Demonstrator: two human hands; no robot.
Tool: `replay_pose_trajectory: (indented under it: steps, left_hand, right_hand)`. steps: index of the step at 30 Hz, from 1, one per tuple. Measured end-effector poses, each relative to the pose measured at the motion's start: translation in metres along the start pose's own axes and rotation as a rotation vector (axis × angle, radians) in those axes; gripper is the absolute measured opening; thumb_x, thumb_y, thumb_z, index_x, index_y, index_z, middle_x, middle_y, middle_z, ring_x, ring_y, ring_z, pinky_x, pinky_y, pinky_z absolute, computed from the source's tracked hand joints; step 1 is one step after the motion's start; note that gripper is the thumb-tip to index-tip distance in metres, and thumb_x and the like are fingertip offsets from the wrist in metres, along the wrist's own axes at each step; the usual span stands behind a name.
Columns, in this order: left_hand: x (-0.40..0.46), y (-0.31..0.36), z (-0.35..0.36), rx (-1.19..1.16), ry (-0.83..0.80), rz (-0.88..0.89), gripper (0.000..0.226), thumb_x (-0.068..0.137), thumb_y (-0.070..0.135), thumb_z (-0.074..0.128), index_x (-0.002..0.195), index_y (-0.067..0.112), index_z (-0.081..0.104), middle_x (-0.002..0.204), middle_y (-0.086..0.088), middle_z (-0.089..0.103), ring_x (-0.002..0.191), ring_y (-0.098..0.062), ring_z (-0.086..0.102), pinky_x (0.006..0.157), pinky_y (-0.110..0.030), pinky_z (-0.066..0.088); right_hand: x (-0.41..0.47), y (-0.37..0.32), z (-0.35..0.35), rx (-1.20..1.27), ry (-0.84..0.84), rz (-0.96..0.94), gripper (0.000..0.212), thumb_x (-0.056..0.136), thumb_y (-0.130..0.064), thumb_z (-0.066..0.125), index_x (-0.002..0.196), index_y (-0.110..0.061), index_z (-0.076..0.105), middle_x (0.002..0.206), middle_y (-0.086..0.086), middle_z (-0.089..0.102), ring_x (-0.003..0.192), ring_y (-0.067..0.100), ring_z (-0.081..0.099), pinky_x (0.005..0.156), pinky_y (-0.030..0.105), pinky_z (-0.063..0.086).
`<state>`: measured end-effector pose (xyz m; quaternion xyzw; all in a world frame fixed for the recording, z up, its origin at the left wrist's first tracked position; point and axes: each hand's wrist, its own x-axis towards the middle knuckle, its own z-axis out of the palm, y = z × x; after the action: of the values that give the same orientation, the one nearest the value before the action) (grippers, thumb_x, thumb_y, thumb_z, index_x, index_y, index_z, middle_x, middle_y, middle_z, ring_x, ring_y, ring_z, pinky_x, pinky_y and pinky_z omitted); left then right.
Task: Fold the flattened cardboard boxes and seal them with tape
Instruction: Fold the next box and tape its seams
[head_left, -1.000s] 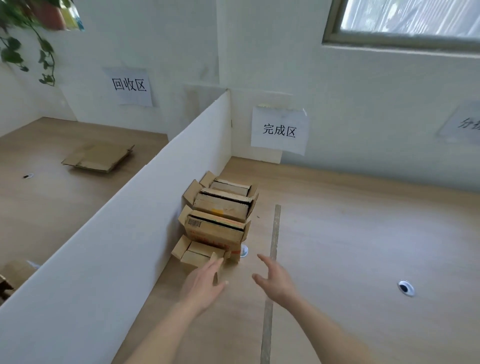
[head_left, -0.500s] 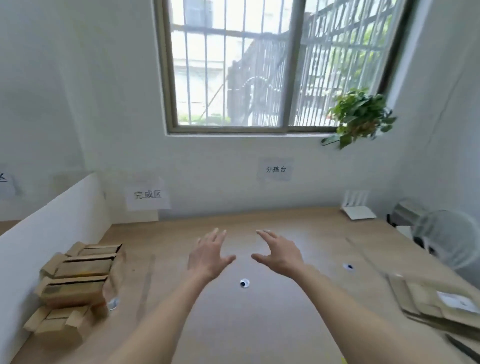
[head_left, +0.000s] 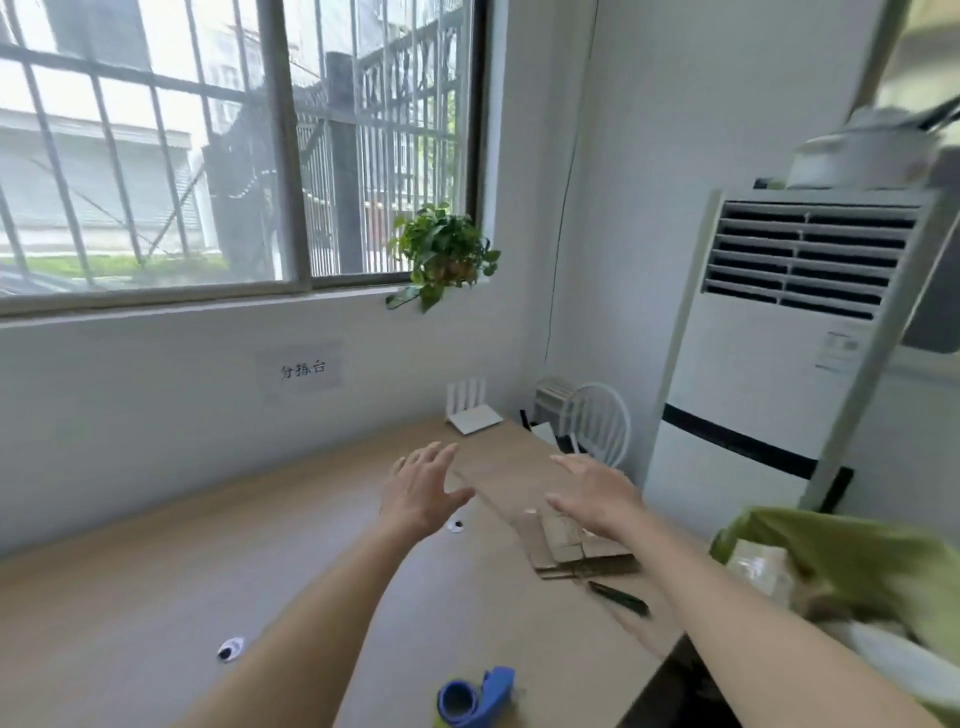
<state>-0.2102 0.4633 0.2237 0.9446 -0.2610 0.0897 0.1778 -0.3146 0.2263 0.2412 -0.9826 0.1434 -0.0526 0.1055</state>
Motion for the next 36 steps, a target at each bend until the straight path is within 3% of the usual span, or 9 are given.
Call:
replay_pose_trajectory:
  steps: [7, 16, 29, 36]
  left_hand:
    - [0.103, 0.079, 0.06, -0.029, -0.062, 0.108, 0.079, 0.091, 0.063, 0.053, 0.155, 0.027, 0.025, 0.162, 0.001, 0.026, 0.147, -0.019, 0.027, 0.119, -0.037, 0.022]
    - [0.24, 0.148, 0.124, -0.066, -0.105, 0.2, 0.078, 0.092, 0.062, 0.053, 0.155, 0.024, 0.027, 0.159, 0.001, 0.033, 0.144, -0.021, 0.033, 0.116, -0.039, 0.028]
    - [0.358, 0.151, 0.254, -0.028, -0.27, 0.065, 0.079, 0.091, 0.063, 0.053, 0.156, 0.026, 0.024, 0.16, -0.001, 0.031, 0.144, -0.023, 0.032, 0.115, -0.04, 0.03]
    - [0.423, 0.15, 0.344, -0.032, -0.382, -0.076, 0.079, 0.093, 0.063, 0.051, 0.157, 0.027, 0.021, 0.16, 0.0, 0.029, 0.141, -0.024, 0.037, 0.106, -0.042, 0.04]
  right_hand:
    - [0.051, 0.108, -0.025, -0.034, 0.009, 0.115, 0.07, 0.094, -0.057, 0.057, 0.155, -0.033, 0.034, 0.162, -0.01, 0.034, 0.143, 0.018, 0.041, 0.113, 0.041, 0.038]
    - [0.171, 0.187, -0.053, -0.006, 0.022, 0.158, 0.07, 0.094, -0.057, 0.057, 0.156, -0.033, 0.033, 0.162, -0.008, 0.034, 0.144, 0.021, 0.039, 0.11, 0.042, 0.039]
    - [0.32, 0.281, 0.049, 0.074, -0.198, 0.146, 0.075, 0.092, -0.057, 0.059, 0.157, -0.031, 0.031, 0.162, -0.005, 0.033, 0.142, 0.023, 0.043, 0.109, 0.043, 0.041]
    - [0.417, 0.343, 0.116, 0.117, -0.323, 0.124, 0.079, 0.091, -0.059, 0.059, 0.158, -0.031, 0.028, 0.163, -0.004, 0.03, 0.143, 0.023, 0.041, 0.111, 0.045, 0.041]
